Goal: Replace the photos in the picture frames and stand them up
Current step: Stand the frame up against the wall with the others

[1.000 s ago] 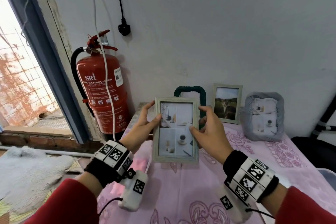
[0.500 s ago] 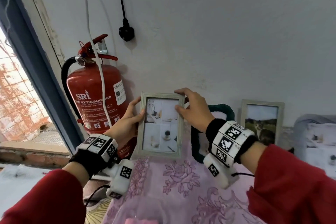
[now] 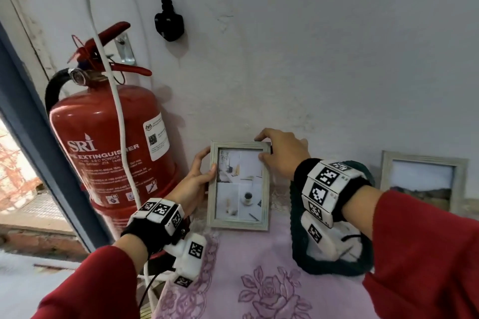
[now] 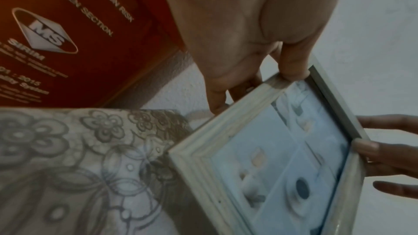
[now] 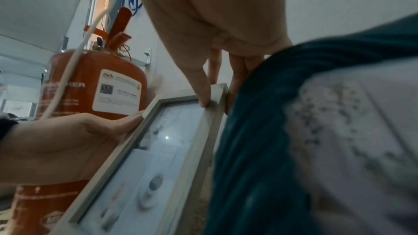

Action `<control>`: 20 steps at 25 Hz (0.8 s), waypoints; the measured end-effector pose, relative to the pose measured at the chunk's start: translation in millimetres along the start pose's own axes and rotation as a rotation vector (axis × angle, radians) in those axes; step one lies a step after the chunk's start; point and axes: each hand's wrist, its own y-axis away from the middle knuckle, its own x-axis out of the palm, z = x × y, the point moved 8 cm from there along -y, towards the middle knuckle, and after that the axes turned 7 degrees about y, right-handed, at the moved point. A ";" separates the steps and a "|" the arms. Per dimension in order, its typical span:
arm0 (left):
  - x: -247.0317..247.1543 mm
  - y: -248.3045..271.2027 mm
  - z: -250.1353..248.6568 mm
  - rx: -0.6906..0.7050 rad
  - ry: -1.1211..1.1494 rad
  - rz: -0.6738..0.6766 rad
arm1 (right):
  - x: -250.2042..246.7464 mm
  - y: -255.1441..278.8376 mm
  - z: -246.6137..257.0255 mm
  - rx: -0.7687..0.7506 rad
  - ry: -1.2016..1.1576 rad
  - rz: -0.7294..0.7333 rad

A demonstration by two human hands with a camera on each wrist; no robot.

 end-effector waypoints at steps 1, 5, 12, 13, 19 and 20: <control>-0.2 -2.9 3.2 0.003 0.004 -0.005 | 2.3 -2.2 -1.9 0.002 0.017 0.006; 1.5 -7.1 14.2 -0.002 0.000 -0.015 | 6.3 -7.1 -10.1 0.045 0.023 0.033; -4.6 -4.3 18.8 -0.021 -0.014 -0.038 | 4.8 -8.6 -4.5 0.014 0.064 0.061; -5.5 -3.9 19.4 -0.026 -0.023 -0.044 | 5.3 -7.6 -3.7 0.007 0.077 0.060; -6.9 -3.9 11.2 -0.032 -0.240 -0.094 | 6.0 -1.7 -5.7 -0.013 0.118 0.129; -8.1 -2.7 7.9 -0.027 -0.278 -0.105 | 6.5 -0.2 -5.8 -0.021 0.119 0.146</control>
